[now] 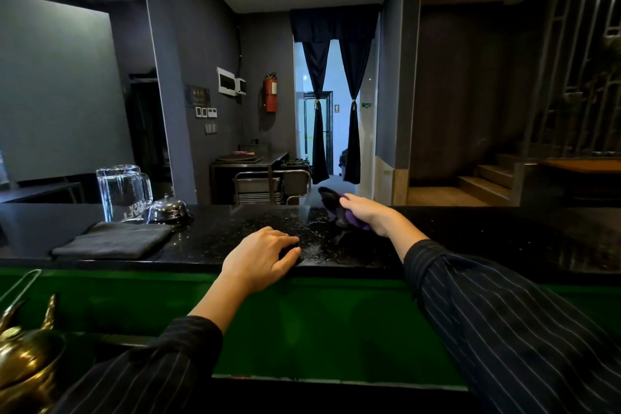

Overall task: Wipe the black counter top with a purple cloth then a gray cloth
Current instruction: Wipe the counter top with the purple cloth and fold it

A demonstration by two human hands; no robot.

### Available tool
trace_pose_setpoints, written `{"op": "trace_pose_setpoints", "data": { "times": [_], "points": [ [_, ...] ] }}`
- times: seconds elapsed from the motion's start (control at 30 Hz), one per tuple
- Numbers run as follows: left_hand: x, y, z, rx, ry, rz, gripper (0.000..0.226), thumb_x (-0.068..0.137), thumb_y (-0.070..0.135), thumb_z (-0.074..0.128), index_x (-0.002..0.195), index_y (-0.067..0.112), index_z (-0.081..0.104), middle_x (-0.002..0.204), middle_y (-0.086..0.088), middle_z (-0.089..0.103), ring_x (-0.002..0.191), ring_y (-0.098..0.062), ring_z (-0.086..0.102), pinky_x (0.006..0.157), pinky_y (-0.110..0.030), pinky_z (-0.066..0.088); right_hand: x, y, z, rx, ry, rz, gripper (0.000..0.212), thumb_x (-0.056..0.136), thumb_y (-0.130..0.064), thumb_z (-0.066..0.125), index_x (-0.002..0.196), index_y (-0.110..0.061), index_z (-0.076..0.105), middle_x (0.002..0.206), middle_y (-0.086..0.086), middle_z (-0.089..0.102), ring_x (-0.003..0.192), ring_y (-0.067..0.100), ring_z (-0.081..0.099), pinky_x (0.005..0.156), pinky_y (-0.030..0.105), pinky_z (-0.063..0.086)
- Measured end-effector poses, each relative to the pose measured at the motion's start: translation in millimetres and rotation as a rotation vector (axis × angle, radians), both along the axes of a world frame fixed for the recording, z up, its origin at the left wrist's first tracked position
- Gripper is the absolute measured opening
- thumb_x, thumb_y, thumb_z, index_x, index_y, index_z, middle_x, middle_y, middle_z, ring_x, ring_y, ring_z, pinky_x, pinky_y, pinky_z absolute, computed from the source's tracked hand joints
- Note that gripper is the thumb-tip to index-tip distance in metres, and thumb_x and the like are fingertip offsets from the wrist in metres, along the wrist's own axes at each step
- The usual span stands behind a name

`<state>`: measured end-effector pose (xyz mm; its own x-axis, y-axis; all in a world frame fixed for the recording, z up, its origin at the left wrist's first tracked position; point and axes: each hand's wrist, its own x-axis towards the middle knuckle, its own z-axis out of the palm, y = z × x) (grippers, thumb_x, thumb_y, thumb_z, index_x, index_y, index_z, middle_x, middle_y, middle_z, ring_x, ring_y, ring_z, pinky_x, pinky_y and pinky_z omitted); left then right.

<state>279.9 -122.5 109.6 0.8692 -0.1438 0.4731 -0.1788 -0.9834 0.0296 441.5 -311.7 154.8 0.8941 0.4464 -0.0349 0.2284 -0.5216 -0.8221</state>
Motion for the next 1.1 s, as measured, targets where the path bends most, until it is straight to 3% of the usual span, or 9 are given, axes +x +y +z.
{"op": "trace_pose_setpoints", "data": {
  "times": [0.07, 0.17, 0.2, 0.23, 0.27, 0.4, 0.63, 0.87, 1.1],
  "points": [
    [-1.4, -1.3, 1.3, -0.002, 0.002, -0.004, 0.075, 0.080, 0.060, 0.016, 0.129, 0.021, 0.058, 0.128, 0.000, 0.063, 0.120, -0.015, 0.053, 0.097, -0.030, 0.043, -3.9, 9.9, 0.2, 0.034, 0.016, 0.034, 0.043, 0.108, -0.034, 0.025, 0.150, -0.027, 0.029, 0.100, 0.013, 0.066, 0.084, 0.018, 0.054, 0.066, 0.027, 0.040],
    [-2.0, -2.1, 3.3, 0.009, 0.000, -0.001, 0.075, 0.080, 0.059, 0.016, 0.128, 0.020, 0.059, 0.126, 0.000, 0.064, 0.118, -0.017, 0.054, 0.096, -0.032, 0.044, -11.2, 40.1, -6.6, -0.132, -0.030, 0.113, 0.047, 0.106, -0.039, 0.028, 0.150, -0.024, 0.033, 0.113, 0.008, 0.068, 0.102, 0.020, 0.057, 0.085, 0.028, 0.044],
    [-2.6, -2.2, 4.0, 0.012, 0.000, 0.002, 0.075, 0.080, 0.058, 0.016, 0.127, 0.020, 0.060, 0.125, -0.001, 0.064, 0.117, -0.017, 0.055, 0.095, -0.033, 0.045, -14.6, 50.7, -12.1, -0.292, -0.070, 0.149, 0.052, 0.103, -0.048, 0.026, 0.152, -0.028, 0.029, 0.137, 0.005, 0.058, 0.126, 0.026, 0.048, 0.104, 0.036, 0.037],
    [-3.1, -2.2, 4.4, 0.014, 0.000, 0.003, 0.074, 0.081, 0.058, 0.017, 0.127, 0.019, 0.060, 0.124, -0.002, 0.065, 0.116, -0.019, 0.056, 0.095, -0.033, 0.046, -16.0, 58.2, -18.4, -0.479, -0.154, 0.173, 0.058, 0.099, -0.059, 0.023, 0.153, -0.037, 0.022, 0.158, 0.003, 0.032, 0.145, 0.030, 0.026, 0.117, 0.049, 0.020],
    [-3.9, -2.2, 4.6, 0.016, 0.002, 0.005, 0.073, 0.082, 0.056, 0.018, 0.125, 0.018, 0.061, 0.122, -0.004, 0.066, 0.115, -0.020, 0.057, 0.094, -0.034, 0.046, -19.3, 62.7, -23.0, -0.619, -0.250, 0.172, 0.061, 0.096, -0.066, 0.020, 0.153, -0.045, 0.015, 0.164, 0.001, 0.010, 0.151, 0.031, 0.006, 0.119, 0.057, 0.004],
    [-5.9, -2.2, 5.5, 0.010, 0.007, 0.021, 0.070, 0.081, 0.054, 0.019, 0.114, 0.014, 0.067, 0.115, -0.007, 0.069, 0.109, -0.024, 0.060, 0.091, -0.035, 0.048, -27.3, 60.3, -27.3, -0.674, -0.323, 0.161, 0.056, 0.097, -0.065, 0.017, 0.151, -0.051, 0.007, 0.165, 0.001, -0.003, 0.151, 0.031, -0.006, 0.117, 0.061, -0.005],
    [-6.8, 0.0, 3.1, -0.027, 0.034, 0.041, 0.061, 0.086, 0.048, 0.030, 0.128, 0.016, 0.059, 0.128, -0.003, 0.063, 0.120, -0.018, 0.054, 0.100, -0.029, 0.040, -31.8, 35.4, -24.7, -0.676, -0.312, 0.202, 0.054, 0.099, -0.060, 0.020, 0.151, -0.049, 0.008, 0.165, -0.001, -0.002, 0.152, 0.028, -0.004, 0.116, 0.059, -0.004],
    [-2.7, -0.7, 7.2, -0.024, 0.017, 0.045, 0.062, 0.085, 0.047, 0.029, 0.126, 0.015, 0.061, 0.126, -0.004, 0.065, 0.118, -0.019, 0.055, 0.098, -0.031, 0.044, -30.3, 44.4, -21.8, -0.693, -0.281, -0.007, 0.058, 0.098, -0.062, 0.020, 0.153, -0.046, 0.009, 0.165, 0.003, -0.002, 0.151, 0.033, -0.004, 0.117, 0.059, -0.005],
    [-8.2, -0.9, 6.8, -0.031, 0.031, 0.066, 0.076, 0.077, 0.055, 0.018, 0.125, 0.016, 0.062, 0.126, -0.005, 0.064, 0.117, -0.021, 0.056, 0.097, -0.031, 0.043, -38.7, 27.5, -27.0, -0.669, -0.240, 0.152, 0.064, 0.090, -0.071, 0.022, 0.150, -0.052, 0.011, 0.165, -0.002, -0.001, 0.151, 0.030, -0.005, 0.118, 0.059, -0.005]
  ]
}}
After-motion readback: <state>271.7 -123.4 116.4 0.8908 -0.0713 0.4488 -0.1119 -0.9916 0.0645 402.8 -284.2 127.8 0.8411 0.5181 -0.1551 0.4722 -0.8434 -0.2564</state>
